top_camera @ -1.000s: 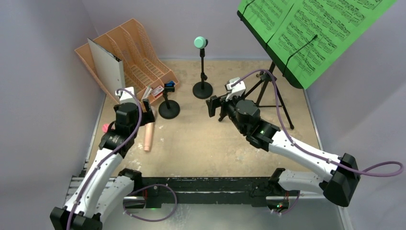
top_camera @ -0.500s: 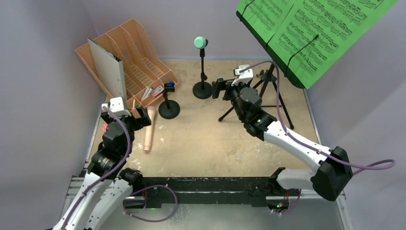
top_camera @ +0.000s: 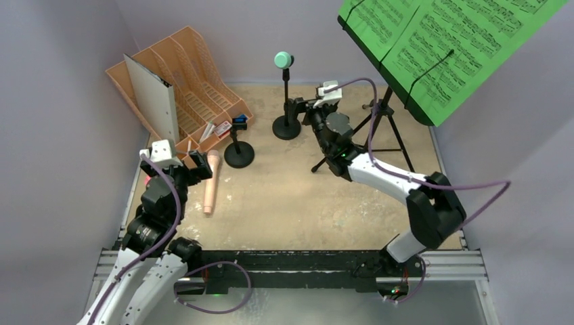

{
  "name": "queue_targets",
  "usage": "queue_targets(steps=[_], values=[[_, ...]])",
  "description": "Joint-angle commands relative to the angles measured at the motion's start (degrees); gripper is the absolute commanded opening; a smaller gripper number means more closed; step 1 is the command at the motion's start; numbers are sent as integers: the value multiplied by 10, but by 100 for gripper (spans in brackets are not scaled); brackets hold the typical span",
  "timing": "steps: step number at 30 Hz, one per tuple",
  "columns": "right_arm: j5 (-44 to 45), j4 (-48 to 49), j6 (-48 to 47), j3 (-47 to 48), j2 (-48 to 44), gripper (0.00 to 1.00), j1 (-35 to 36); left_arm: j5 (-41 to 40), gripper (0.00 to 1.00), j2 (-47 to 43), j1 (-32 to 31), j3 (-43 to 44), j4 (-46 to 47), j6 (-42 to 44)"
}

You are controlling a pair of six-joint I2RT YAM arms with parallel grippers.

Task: Pack up the instrument practice props
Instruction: Adjust the microphone stand with the microphone at the center of the board.

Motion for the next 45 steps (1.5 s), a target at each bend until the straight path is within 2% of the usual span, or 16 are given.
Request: queue_targets(steps=[1,12,22,32,37,40,45], values=[[3,98,-30,42,39,93,5,3,99,-6,-1,-3,14,2],[47,137,-54,155,185,89,8,6,99,-12,-1,-2,8,2],[77,172,-67,242,299,71,8,16,99,-19,-1,-4,10,5],[81,209,-114,295,368,46,7,20,99,-20,-1,-5,11,6],[87,230,-119,275,361,14,7,23,99,-20,-1,-5,13,8],[73,236,-113,236,329,0,7,27,99,-19,-1,-6,14,9],[56,256,-119,139,259,0,19,42,99,-14,-1,-7,19,12]])
